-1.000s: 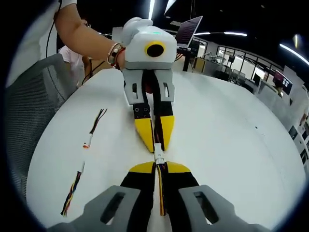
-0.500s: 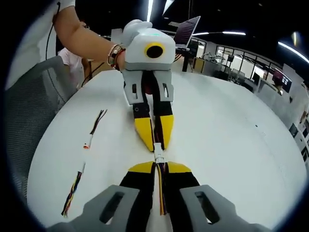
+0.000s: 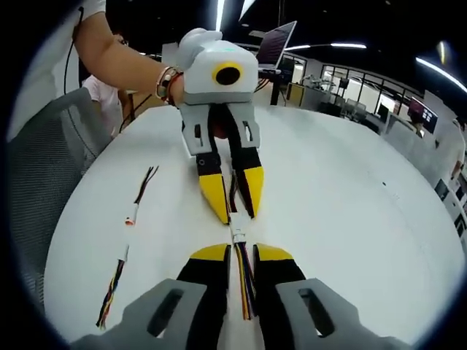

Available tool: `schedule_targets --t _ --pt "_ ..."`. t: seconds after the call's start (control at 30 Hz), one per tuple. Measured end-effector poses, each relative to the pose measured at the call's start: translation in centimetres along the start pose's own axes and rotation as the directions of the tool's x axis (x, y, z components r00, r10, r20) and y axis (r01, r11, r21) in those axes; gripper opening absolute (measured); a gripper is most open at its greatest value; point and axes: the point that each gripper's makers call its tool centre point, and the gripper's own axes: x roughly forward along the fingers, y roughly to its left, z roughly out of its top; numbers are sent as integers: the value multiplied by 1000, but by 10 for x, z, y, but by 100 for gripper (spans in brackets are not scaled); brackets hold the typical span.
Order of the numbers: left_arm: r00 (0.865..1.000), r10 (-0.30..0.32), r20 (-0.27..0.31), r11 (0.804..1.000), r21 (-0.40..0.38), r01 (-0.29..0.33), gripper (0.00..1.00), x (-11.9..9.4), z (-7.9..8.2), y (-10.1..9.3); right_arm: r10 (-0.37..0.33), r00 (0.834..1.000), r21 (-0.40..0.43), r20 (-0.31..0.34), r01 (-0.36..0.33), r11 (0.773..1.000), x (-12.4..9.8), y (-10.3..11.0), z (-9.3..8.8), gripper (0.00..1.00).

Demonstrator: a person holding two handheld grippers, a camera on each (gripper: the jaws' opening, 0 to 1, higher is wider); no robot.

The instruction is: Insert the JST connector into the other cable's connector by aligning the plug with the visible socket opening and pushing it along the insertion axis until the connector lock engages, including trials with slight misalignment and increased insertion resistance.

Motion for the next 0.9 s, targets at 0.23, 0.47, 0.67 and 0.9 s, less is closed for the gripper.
schedule_targets --t 0.23,0.47,0.67,0.9 --pt "999 33 30 999 -29 -32 14 -8 8 5 -35 999 28 38 34 999 -12 -6 12 13" --pt "994 63 87 997 -39 -59 18 -24 25 6 -63 996 34 64 61 998 -26 -5 23 12" --pt "992 81 99 996 -37 -78 19 -35 28 2 -70 997 17 38 69 997 -32 1 20 14" --pt "990 93 102 995 -36 -90 20 -47 27 -5 -80 996 13 35 80 997 -40 4 22 15"
